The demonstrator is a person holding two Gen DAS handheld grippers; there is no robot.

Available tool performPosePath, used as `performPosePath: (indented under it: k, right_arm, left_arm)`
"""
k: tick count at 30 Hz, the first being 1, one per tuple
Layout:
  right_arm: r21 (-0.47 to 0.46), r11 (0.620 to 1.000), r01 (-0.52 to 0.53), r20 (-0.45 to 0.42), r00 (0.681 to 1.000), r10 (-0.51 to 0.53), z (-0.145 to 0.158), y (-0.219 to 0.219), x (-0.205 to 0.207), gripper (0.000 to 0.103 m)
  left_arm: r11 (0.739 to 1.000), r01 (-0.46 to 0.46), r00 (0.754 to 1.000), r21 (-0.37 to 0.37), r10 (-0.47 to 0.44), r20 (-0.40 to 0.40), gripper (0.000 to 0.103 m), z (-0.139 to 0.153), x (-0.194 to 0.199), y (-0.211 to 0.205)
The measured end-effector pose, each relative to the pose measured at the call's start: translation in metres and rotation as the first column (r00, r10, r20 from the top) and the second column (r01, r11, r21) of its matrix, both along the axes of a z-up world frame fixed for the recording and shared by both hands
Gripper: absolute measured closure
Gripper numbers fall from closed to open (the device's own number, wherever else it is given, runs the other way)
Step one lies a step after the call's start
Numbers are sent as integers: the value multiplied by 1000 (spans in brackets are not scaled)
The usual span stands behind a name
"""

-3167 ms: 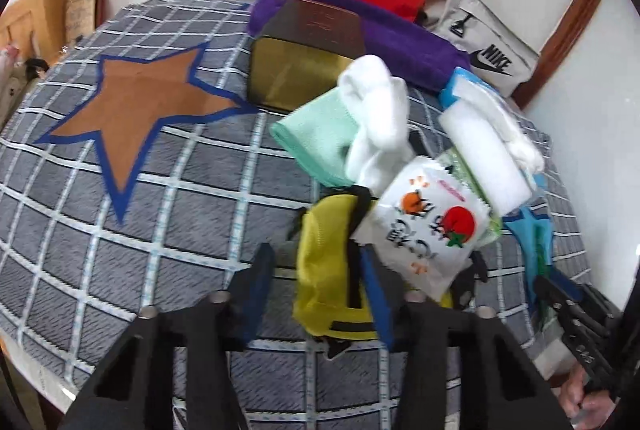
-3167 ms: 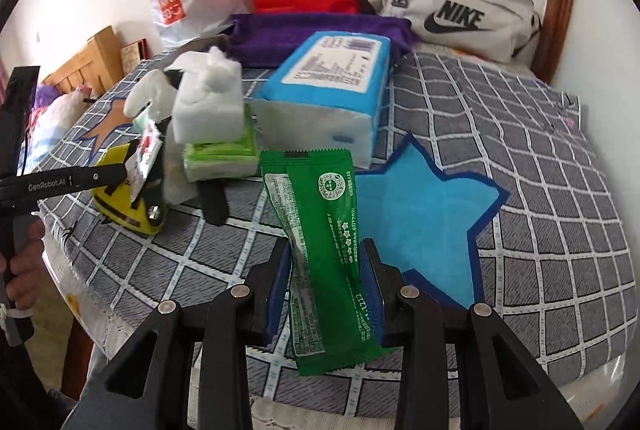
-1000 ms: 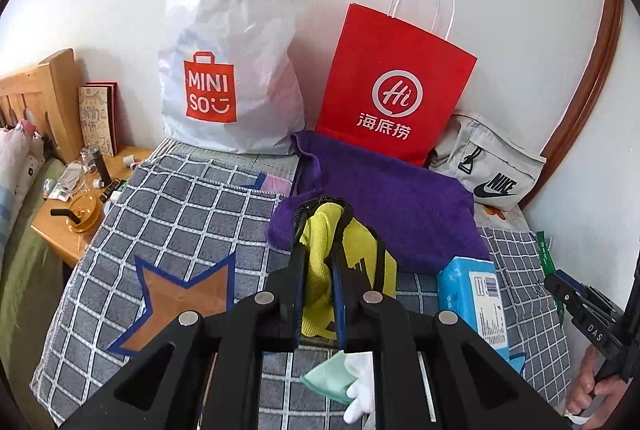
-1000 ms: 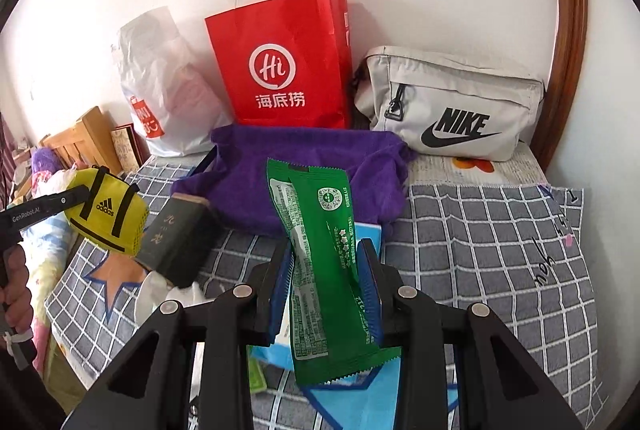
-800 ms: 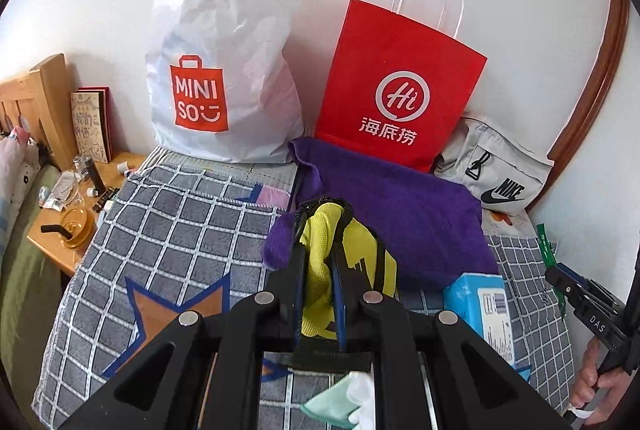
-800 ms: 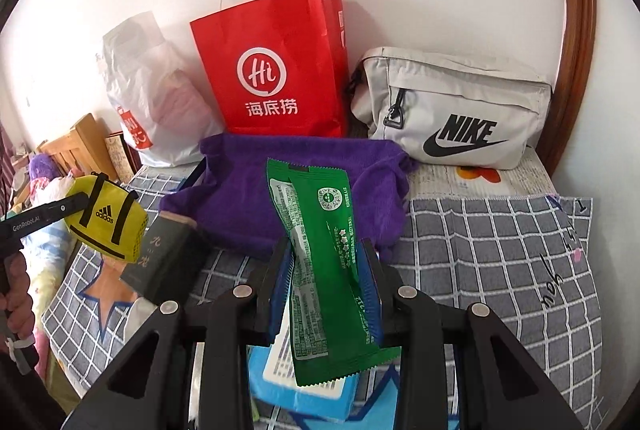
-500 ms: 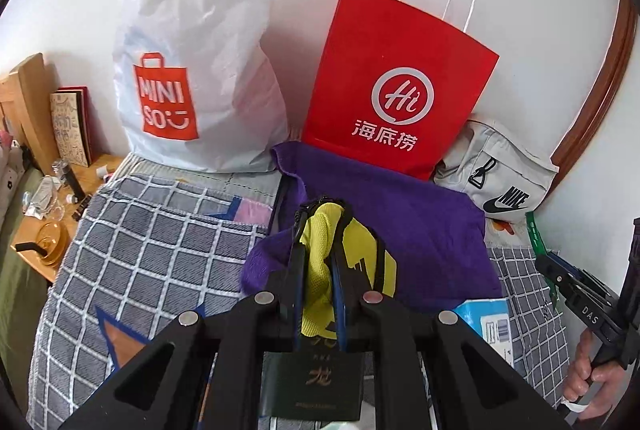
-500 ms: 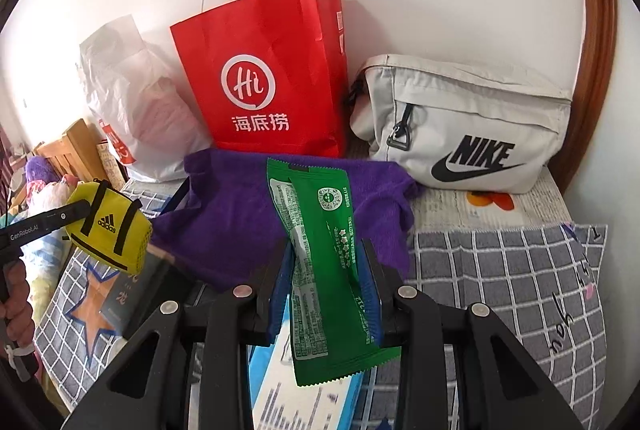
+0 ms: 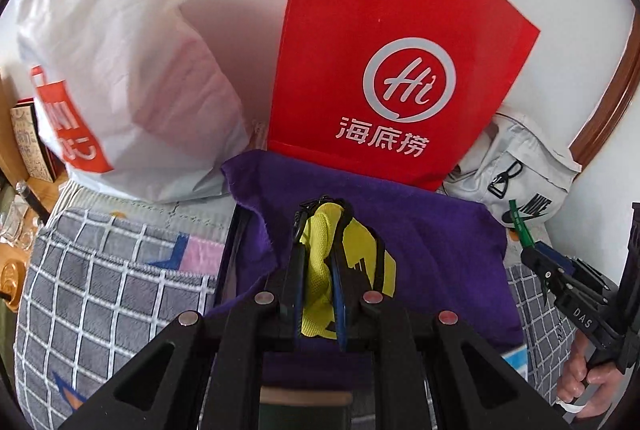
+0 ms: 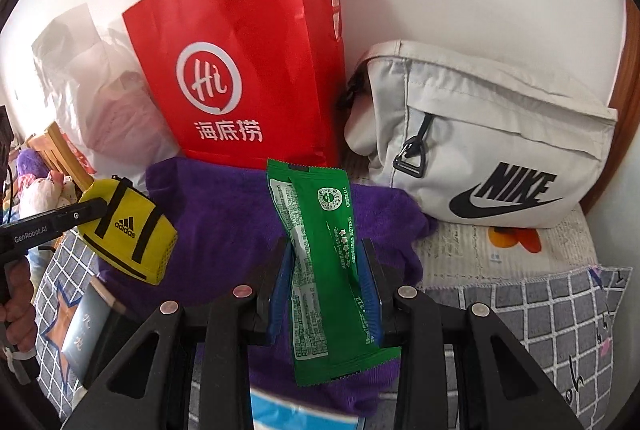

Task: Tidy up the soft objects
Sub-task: 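Lower the pouch and packet onto the purple towel and open both grippers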

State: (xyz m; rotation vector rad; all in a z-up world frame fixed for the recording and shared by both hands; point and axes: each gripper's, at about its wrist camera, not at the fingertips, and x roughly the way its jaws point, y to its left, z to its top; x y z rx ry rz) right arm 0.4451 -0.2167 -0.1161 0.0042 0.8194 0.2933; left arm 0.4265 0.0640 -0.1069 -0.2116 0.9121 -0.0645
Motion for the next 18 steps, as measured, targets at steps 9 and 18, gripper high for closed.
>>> performPosePath:
  k: [9, 18]
  right_arm:
    - [-13, 1000, -21, -122, 992, 19, -47, 1, 35, 70]
    - [-50, 998, -27, -168, 986, 18, -66, 4, 45, 70]
  left_arm:
    - [998, -15, 999, -65, 11, -48, 91, -23, 44, 7]
    - [995, -26, 995, -96, 17, -96, 91, -47, 64, 12]
